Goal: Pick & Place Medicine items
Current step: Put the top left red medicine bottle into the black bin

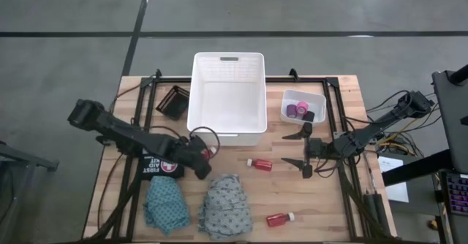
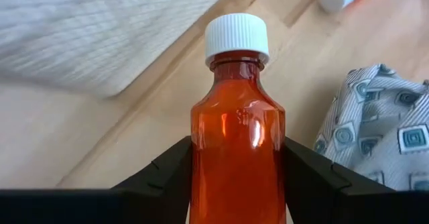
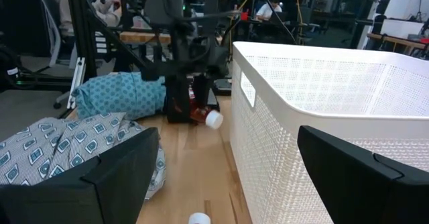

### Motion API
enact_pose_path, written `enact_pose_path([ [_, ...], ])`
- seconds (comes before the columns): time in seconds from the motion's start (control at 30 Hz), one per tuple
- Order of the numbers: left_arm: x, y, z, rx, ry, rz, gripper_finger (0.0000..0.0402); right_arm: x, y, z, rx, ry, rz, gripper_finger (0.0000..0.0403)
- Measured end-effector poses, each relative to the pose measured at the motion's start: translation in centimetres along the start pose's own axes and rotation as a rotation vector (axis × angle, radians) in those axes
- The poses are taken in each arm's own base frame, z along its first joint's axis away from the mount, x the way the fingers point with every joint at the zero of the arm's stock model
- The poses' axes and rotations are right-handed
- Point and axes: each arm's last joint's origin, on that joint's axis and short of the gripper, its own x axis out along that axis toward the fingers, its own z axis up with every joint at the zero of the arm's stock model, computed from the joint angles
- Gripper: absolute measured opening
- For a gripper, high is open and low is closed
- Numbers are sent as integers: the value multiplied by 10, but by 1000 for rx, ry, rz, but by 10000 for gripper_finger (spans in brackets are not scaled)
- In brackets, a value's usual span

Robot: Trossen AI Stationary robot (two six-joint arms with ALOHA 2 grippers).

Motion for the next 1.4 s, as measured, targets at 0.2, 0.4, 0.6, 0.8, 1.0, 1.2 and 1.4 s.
enact_pose_path([
  [0.2, -22, 15, -8, -152, 95, 47, 190, 0, 0, 0, 0, 0, -1, 354],
  [0.4, -46, 29, -17, -280, 178, 80, 191, 0, 0, 0, 0, 0, 0, 354],
  [0.6, -68, 48, -25, -381, 161, 161, 192, 0, 0, 0, 0, 0, 0, 354],
  [0.8, -84, 69, -21, -357, -57, 264, 193, 0, 0, 0, 0, 0, 0, 354],
  [1.0, -83, 84, -4, -409, -178, 356, 193, 0, 0, 0, 0, 0, 0, 354],
  [1.2, -77, 109, 21, -525, -226, 479, 194, 0, 0, 0, 0, 0, 0, 354],
  [1.4, -70, 135, 47, -629, -234, 514, 196, 0, 0, 0, 0, 0, 0, 354],
])
